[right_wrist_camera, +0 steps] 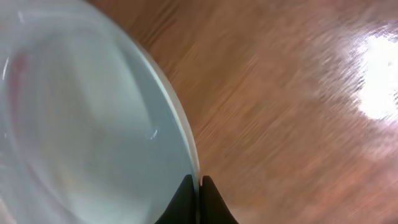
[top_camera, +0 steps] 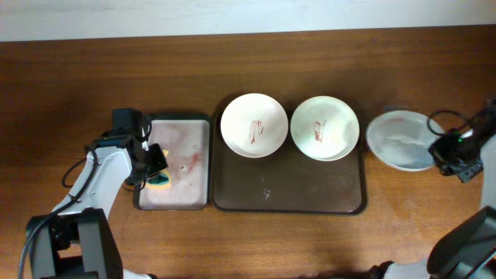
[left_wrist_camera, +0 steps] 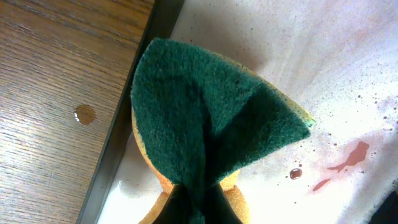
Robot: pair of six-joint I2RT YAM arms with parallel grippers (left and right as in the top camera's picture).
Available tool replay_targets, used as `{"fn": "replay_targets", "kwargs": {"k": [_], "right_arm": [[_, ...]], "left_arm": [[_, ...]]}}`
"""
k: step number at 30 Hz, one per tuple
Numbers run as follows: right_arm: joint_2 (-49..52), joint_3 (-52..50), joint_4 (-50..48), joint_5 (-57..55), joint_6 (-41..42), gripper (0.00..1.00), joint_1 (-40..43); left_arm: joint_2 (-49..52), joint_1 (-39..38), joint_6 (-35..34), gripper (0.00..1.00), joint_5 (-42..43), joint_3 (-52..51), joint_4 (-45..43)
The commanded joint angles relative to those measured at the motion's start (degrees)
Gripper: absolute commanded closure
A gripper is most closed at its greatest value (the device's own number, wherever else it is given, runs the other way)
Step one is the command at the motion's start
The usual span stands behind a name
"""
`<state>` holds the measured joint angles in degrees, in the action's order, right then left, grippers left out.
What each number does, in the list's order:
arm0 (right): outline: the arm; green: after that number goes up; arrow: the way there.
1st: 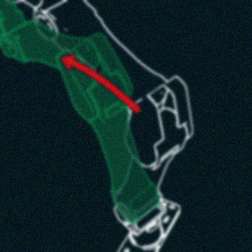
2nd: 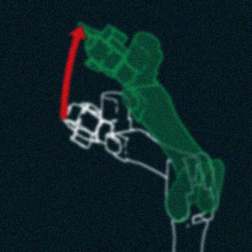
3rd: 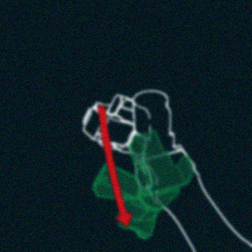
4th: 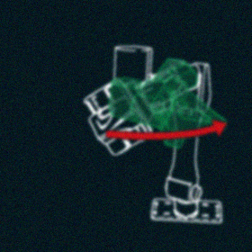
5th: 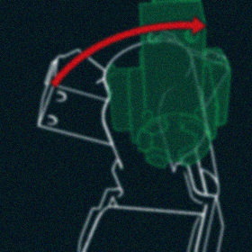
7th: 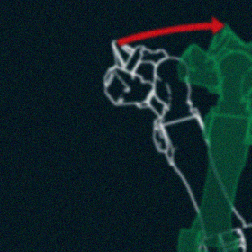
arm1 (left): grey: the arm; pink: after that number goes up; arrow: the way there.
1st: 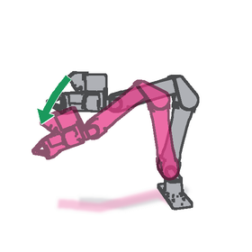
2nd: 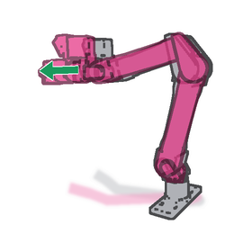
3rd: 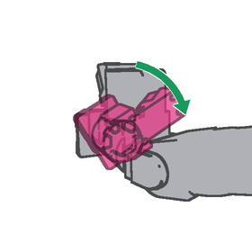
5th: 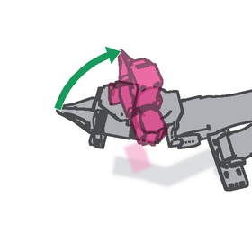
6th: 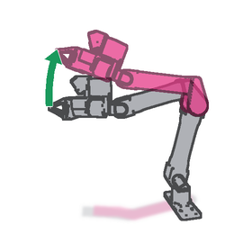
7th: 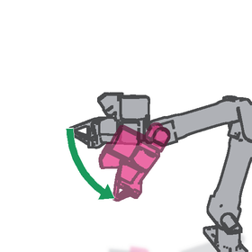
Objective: Clean dirty plates on tray and stack at the side
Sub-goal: 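Place the pale green plate on the table right of the brown tray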
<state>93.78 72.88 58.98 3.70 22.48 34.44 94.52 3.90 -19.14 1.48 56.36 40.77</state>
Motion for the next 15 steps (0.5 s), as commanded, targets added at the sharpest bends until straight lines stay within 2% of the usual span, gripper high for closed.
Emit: {"fn": "replay_targets", "kwargs": {"k": [1, 5, 6, 7, 11, 15], "right_arm": [[1.97, -1.64, -1.20, -1.31, -1.25, 0.96, 1.64], [2.40, -1.64, -2.45, -2.25, -1.22, 0.95, 1.60], [2.40, -1.64, -2.47, -2.19, -1.20, 0.80, 1.57], [2.40, -1.64, -2.47, -1.46, -1.22, 0.73, 1.53], [2.40, -1.64, -2.54, 7.80, -4.48, 0.72, 0.94], [2.40, -1.64, -3.15, 18.14, -13.77, 0.66, -7.54]], "left_arm": [[0.33, 0.39, -0.57, 1.00, -0.63, -0.04, -0.20], [0.33, 0.39, -0.57, 1.00, -0.63, -0.04, -0.17], [0.33, 0.39, -0.57, 1.00, -0.63, -0.04, -0.20], [0.33, 0.39, -0.57, 1.00, -0.63, -0.04, -0.20], [0.33, 0.39, -0.57, 1.00, -0.63, -0.04, -0.22], [0.33, 0.39, -0.57, 1.00, -0.63, -0.04, -0.39]]}}
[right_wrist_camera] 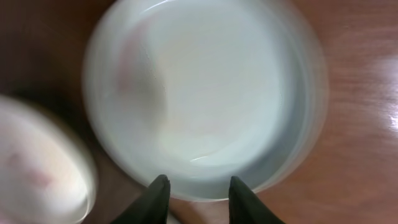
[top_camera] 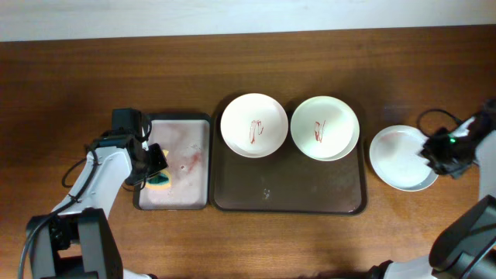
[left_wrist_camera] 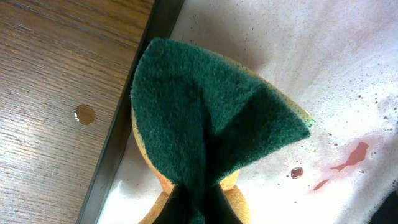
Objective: Clean dirty plates on tray and stack at the side
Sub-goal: 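Place the pale green plate on the table right of the brown tray, then grasp the top-left white plate with the right gripper and pull it to tray center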
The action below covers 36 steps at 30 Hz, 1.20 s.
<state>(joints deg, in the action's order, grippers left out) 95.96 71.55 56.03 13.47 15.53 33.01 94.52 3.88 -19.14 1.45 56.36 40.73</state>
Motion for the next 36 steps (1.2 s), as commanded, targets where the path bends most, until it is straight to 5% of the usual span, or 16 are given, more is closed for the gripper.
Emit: {"fn": "replay_targets", "kwargs": {"k": [1, 7, 15, 19, 22, 28, 36], "right_arm": [[0.22, -0.31, -0.20, 8.98, -8.09, 0.66, -8.81], [0.39, -0.31, -7.21, 8.81, -7.15, 0.54, -32.52], [9.49, -0.31, -19.89, 0.22, 14.71, 0.52, -52.48], [15.34, -0.31, -22.91, -0.96, 17.09, 0.53, -55.54], [18.67, -0.31, -22.73, -0.37, 19.71, 0.64, -55.80], [17.77, -0.24, -3.93, 12.76, 17.46, 0.69, -55.89], [15.21, 1.88, 4.48, 4.74, 13.42, 0.67, -55.01]], "left_arm": [[0.33, 0.42, -0.57, 1.00, -0.61, -0.04, -0.35], [0.35, 0.42, -0.57, 1.00, -0.61, -0.04, -0.33], [0.33, 0.42, -0.57, 1.00, -0.61, -0.04, -0.35], [0.33, 0.42, -0.57, 1.00, -0.61, -0.04, -0.33], [0.33, 0.42, -0.57, 1.00, -0.61, -0.04, -0.24], [0.33, 0.42, -0.57, 1.00, -0.61, -0.04, -0.50], [0.33, 0.42, -0.57, 1.00, -0.61, -0.04, -0.79]]}}
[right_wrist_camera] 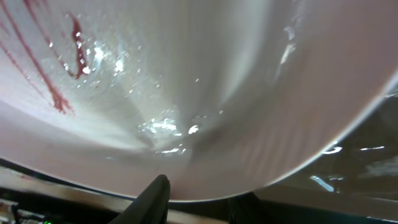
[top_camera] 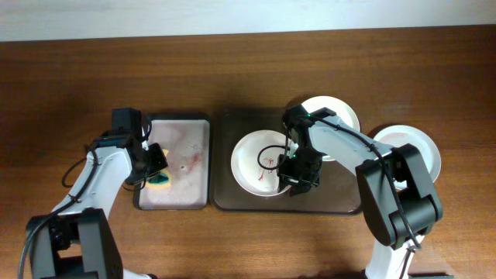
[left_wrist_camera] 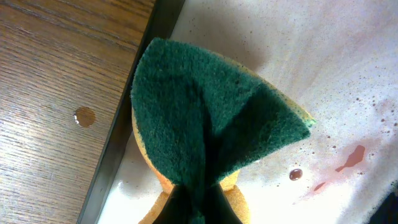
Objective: Clean dirty plates on tray and stack at the side
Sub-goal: 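Grasp the top-left white plate with the right gripper and pull it to tray center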
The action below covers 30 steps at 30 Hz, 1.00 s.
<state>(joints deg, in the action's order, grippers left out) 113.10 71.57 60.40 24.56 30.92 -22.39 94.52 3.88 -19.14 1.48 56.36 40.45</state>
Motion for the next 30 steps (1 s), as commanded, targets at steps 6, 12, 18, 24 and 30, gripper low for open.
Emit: {"fn": "replay_targets", "kwargs": {"k": [6, 12, 18, 24, 30], "right_arm": [[-3.37, 4.94, -5.27, -16.87, -13.40, 0.57, 4.48], [-3.02, 2.54, -9.86, -16.20, -16.13, 0.68, 3.58], [-3.02, -1.11, -11.80, -15.72, -16.06, 0.94, 3.50], [-3.02, -1.62, -12.74, -10.82, -15.50, 0.96, 1.11], [-3.02, -1.62, -15.02, -11.08, -6.82, 0.96, -0.46]], "left_arm": [[0.35, 0.42, -0.57, 1.00, -0.63, -0.04, -0.55], [0.35, 0.42, -0.57, 1.00, -0.63, -0.04, -0.50], [0.33, 0.42, -0.57, 1.00, -0.59, -0.04, -0.52], [-2.21, -0.70, 4.15, 1.00, 7.45, 2.23, -0.79], [-8.33, -5.68, 6.62, 1.00, 8.24, 3.74, -2.25]]}}
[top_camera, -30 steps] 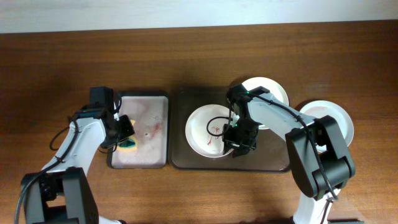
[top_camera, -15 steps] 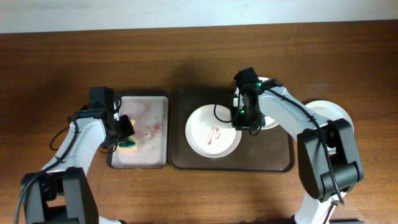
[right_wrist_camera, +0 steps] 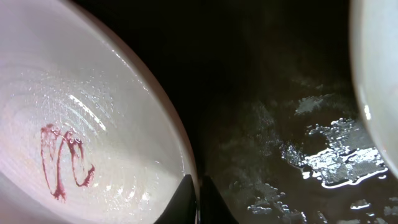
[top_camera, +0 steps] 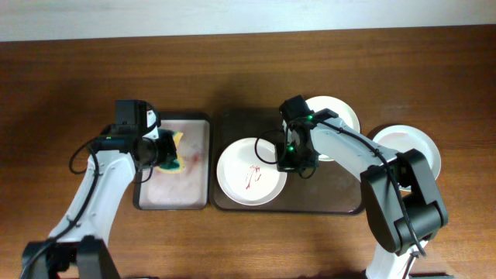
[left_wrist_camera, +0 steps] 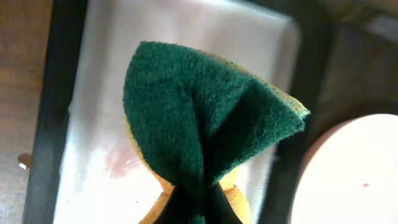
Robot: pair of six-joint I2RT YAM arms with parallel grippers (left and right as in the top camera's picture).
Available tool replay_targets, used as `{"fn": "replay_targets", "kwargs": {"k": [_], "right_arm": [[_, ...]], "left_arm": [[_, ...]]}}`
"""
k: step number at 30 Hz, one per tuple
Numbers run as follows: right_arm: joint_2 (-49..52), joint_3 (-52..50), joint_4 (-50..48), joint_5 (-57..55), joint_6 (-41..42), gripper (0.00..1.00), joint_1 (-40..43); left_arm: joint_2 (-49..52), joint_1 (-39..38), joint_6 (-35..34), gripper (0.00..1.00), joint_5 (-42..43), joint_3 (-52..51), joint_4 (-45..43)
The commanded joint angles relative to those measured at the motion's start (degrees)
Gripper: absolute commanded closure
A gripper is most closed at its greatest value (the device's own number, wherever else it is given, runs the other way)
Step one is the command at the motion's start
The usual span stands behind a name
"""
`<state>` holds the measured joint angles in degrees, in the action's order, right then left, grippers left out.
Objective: Clean dirty plates on tray and stack at the side
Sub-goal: 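Grasp the top-left white plate with the right gripper and pull it to tray center, then scrub the white plate with the sponge in the left gripper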
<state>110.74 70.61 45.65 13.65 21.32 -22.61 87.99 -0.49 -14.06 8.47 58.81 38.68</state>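
Observation:
A white plate with red marks point(top_camera: 252, 171) point(right_wrist_camera: 74, 155) lies at the front left of the dark tray point(top_camera: 341, 198). My right gripper point(top_camera: 288, 161) point(right_wrist_camera: 199, 186) is shut on its right rim. A second marked plate point(top_camera: 337, 116) sits at the tray's back right, partly under my right arm. One clean white plate point(top_camera: 415, 147) rests on the table right of the tray. My left gripper point(top_camera: 164, 151) point(left_wrist_camera: 194, 196) is shut on a green-and-yellow sponge point(left_wrist_camera: 205, 118), held above the small white-lined tray point(top_camera: 182, 186) near its right side.
The small tray point(left_wrist_camera: 93, 155) bears pinkish smears. The dark tray's floor point(right_wrist_camera: 292, 124) is wet. Brown table point(top_camera: 248, 62) lies all around, with a light wall strip along the far edge.
My left gripper has moved with the sponge from the small tray's left edge toward its right side. My right gripper has shut on the marked plate's rim; the plate now lies further left and forward.
My right gripper held a clean plate at the far right, then stood open over it on the table. Later it was at the left dirty plate, shifted toward the tray's middle. Now it grips that plate's rim. The sponge stayed gripped at the small tray's left edge until now.

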Motion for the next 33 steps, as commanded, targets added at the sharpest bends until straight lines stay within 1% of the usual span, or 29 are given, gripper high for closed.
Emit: {"fn": "replay_targets", "kwargs": {"k": [1, 5, 7, 9, 12, 16, 19, 24, 29, 32, 33], "right_arm": [[-0.66, -0.66, -0.20, -0.17, 2.78, 0.96, -0.24], [-0.66, -0.66, -0.28, -0.13, 3.21, 0.96, -0.24], [-0.66, -0.66, -0.28, -0.15, 3.19, 0.96, -0.26], [-0.66, -0.66, -0.22, -0.13, 3.19, 0.96, -0.26], [-0.66, -0.66, -0.07, -0.13, 3.19, 0.96, -0.24], [-0.66, -0.66, -0.07, -0.13, 3.19, 0.96, -0.24], [-0.66, -0.66, -0.07, -0.15, 3.19, 0.96, -0.24], [-0.66, -0.66, -0.07, -0.13, 3.19, 0.96, -0.24], [-0.66, -0.66, -0.04, -0.15, 3.19, 0.96, -0.24], [-0.66, -0.66, -0.02, -0.13, 3.19, 0.96, -0.24], [-0.66, -0.66, 0.00, -0.13, 3.19, 0.96, -0.24]], "left_arm": [[-1.77, -1.84, 1.55, 1.00, 1.55, 1.29, -0.46], [-1.77, -5.51, 1.18, 1.00, 9.07, 1.29, -0.50], [-1.60, -10.10, -4.37, 1.00, 9.77, 1.25, -0.76], [-0.37, -15.85, -9.40, 1.00, 9.77, 1.22, -3.54], [2.29, -21.51, -13.77, 1.00, 9.79, 1.22, -7.10], [7.98, -26.71, -19.50, 1.00, 9.86, 1.22, -10.10], [11.17, -28.37, -20.52, 1.00, 10.91, 1.22, -12.57], [15.43, -30.16, -20.68, 1.00, 10.38, 1.22, -16.11], [20.09, -32.81, -20.65, 1.00, 4.94, 1.22, -18.51], [21.73, -34.27, -20.65, 0.98, -3.96, 1.22, -17.88], [21.73, -34.36, -20.65, 0.99, -7.08, 1.22, -16.94]]}}
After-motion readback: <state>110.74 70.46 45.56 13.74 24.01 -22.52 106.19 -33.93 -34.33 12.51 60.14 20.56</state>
